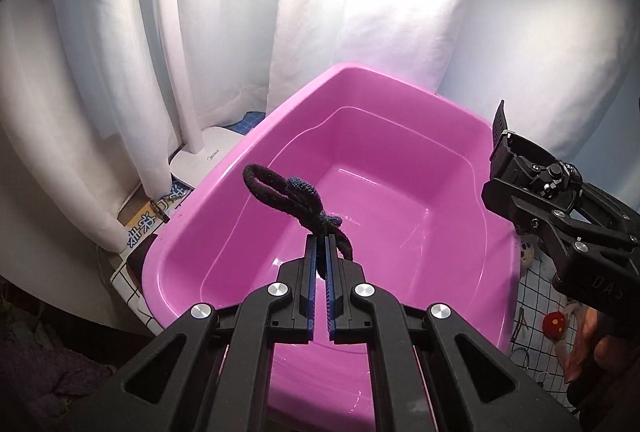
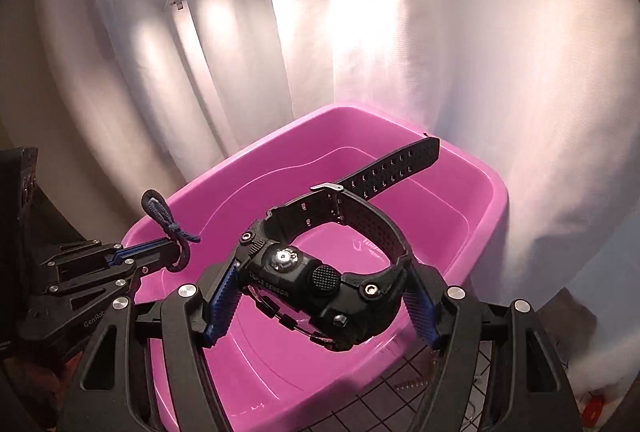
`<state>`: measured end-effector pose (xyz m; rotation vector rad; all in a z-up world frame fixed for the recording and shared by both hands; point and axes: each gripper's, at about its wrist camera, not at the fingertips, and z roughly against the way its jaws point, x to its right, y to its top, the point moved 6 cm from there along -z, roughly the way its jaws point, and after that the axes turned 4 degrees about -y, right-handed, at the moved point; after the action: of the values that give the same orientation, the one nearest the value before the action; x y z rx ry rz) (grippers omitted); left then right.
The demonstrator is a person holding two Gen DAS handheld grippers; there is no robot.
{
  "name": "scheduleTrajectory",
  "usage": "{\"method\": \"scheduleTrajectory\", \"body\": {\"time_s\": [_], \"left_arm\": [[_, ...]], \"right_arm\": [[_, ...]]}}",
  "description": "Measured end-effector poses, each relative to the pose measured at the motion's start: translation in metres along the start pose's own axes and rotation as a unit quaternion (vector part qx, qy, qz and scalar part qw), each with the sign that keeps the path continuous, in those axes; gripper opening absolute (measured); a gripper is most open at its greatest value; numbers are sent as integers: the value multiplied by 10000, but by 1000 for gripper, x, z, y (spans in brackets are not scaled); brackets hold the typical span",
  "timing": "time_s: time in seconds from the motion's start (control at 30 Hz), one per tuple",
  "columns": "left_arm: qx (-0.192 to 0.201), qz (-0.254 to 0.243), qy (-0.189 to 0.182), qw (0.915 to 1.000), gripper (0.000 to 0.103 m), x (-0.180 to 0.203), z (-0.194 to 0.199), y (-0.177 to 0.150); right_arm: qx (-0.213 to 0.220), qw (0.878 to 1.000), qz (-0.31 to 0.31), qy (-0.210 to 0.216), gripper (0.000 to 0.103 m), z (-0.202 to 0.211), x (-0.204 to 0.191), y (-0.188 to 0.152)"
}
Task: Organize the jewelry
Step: 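Carry the hair tie and watch into the pink tub and open both tools, then withdraw both tools from the tub back over the table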
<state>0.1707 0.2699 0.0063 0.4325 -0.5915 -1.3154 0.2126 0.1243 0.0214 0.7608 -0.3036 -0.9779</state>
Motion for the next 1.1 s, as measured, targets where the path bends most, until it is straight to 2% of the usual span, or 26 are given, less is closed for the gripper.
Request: {"method": "scheduleTrajectory", "body": {"time_s": [0.17,0.37,0.47,0.63,0.9,0.93,0.97,1.0,1.03,1.07,1.1], "left_arm": [[-502,35,11,9987,5,-12,-35,5],[-1025,45,35,9947,5,-11,-64,5],[-1225,51,21,9925,5,-12,-75,2],[-1361,32,49,9907,6,-12,-83,1],[-1481,-6,105,9889,8,-11,-86,0],[-1507,5,107,9885,11,-12,-86,0],[-1519,13,111,9883,22,-12,-86,0],[-1511,21,129,9884,41,-12,-85,1],[-1457,32,146,9892,51,-12,-82,3],[-1356,34,145,9906,66,-12,-79,5],[-1275,20,178,9917,73,-12,-77,7]], "right_arm": [[-619,9981,40,-7,68,-51,-7,17],[-1479,9890,21,12,68,-93,1,12],[-1759,9843,127,-49,68,-107,-1,8],[-2060,9781,263,-159,68,-133,-9,12],[-2300,9727,262,-149,68,-144,-17,10],[-2305,9726,259,-162,68,-144,-17,8],[-2300,9727,254,-168,69,-145,-18,8],[-2293,9729,247,-176,69,-146,-19,9],[-2293,9729,246,-192,69,-146,-20,9],[-2285,9730,244,-200,69,-147,-21,9],[-2268,9734,235,-202,69,-147,-21,10]]}}
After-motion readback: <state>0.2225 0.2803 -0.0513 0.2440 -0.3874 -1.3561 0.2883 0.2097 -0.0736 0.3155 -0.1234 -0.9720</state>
